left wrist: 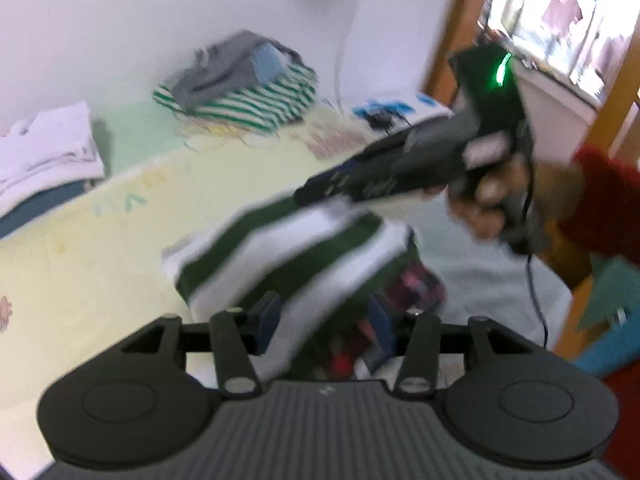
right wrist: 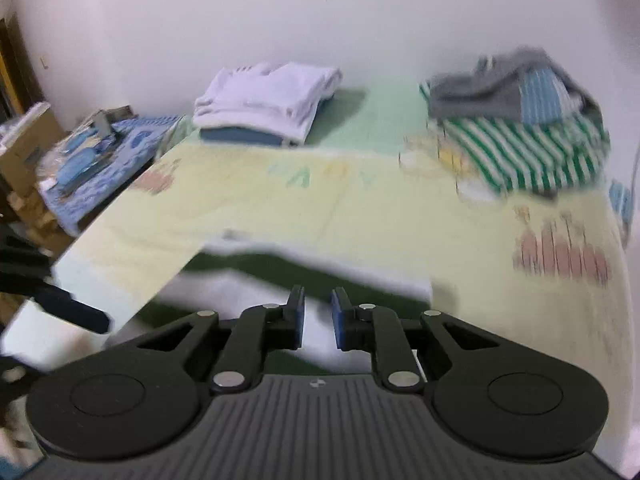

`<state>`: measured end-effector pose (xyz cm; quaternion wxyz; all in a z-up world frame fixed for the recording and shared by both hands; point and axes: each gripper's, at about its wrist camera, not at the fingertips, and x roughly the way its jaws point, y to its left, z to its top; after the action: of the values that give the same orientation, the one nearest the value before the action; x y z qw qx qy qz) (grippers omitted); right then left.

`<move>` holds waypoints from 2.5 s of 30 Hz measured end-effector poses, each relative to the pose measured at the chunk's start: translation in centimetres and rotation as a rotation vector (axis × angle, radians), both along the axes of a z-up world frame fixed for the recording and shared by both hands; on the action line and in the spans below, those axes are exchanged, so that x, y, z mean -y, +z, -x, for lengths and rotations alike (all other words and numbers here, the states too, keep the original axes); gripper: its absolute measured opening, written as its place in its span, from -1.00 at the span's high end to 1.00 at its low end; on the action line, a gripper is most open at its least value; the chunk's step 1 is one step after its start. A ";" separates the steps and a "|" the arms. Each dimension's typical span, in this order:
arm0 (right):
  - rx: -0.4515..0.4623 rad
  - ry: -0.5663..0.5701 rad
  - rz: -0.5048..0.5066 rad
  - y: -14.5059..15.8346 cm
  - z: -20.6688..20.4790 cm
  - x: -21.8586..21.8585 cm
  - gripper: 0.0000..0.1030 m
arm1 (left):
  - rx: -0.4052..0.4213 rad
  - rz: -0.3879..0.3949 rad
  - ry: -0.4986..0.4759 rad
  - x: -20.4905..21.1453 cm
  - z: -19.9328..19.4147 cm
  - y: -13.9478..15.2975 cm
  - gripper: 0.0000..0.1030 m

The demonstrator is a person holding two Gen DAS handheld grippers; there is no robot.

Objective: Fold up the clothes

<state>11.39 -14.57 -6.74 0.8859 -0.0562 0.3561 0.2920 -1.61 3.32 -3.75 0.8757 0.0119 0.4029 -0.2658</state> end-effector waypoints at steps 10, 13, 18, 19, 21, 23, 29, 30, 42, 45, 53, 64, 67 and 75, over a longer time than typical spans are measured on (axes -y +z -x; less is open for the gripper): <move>-0.050 -0.070 -0.033 -2.9 -0.6 1.5 0.66 | -0.052 -0.004 0.108 1.4 -1.3 -4.9 0.15; 0.000 -0.073 -0.061 -1.9 0.2 0.9 0.64 | -0.069 -0.010 0.111 1.4 -1.9 -4.6 0.12; 0.024 0.021 -0.068 -1.9 -0.7 -3.2 0.61 | -0.027 -0.067 0.100 2.2 -1.5 -4.6 0.02; 0.028 0.038 -0.040 -2.4 -0.8 -3.7 0.60 | -0.023 -0.067 0.104 2.2 -1.3 -4.6 0.01; 0.026 0.067 0.003 -2.7 -1.1 -4.1 0.60 | -0.021 -0.053 0.116 1.9 -1.2 -4.7 -0.01; 0.003 0.068 -0.010 -1.8 -1.6 -3.6 0.65 | -0.019 -0.050 0.120 1.9 -1.0 -4.7 -0.06; -0.038 -0.183 -0.022 -2.8 -4.1 0.8 0.67 | -0.007 -0.050 0.113 2.4 -0.8 -4.8 -0.32; -0.037 -0.190 -0.031 -2.8 -3.9 1.1 0.67 | -0.001 -0.056 0.113 2.6 -0.7 -4.9 -0.35; -0.084 -0.272 -0.171 -4.0 1.9 5.2 0.40 | -0.048 -0.031 0.125 3.0 -1.4 -5.0 -0.75; -0.045 -0.273 -0.119 -4.4 3.2 4.7 0.39 | -0.029 -0.090 0.118 4.3 -1.2 -5.1 -0.80; 0.038 -0.268 -0.055 -2.9 5.8 4.0 0.49 | -0.087 -0.033 0.177 2.9 -1.5 -3.8 -0.75; 0.041 -0.341 -0.078 -5.6 6.5 4.0 0.42 | -0.155 -0.015 0.275 -0.4 -1.7 -3.3 -0.94; 0.046 -0.351 -0.100 -5.8 6.8 4.1 0.41 | -0.176 -0.020 0.368 -1.8 -2.0 -3.1 -0.94; 0.041 -0.302 -0.116 -5.8 6.6 4.7 0.39 | -0.237 -0.099 0.558 -2.0 -3.0 -4.3 -0.92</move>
<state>4.77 -19.31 -12.57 0.9287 0.0433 0.3246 0.1742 1.35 5.32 -8.07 0.8603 -0.0878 0.5022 0.0053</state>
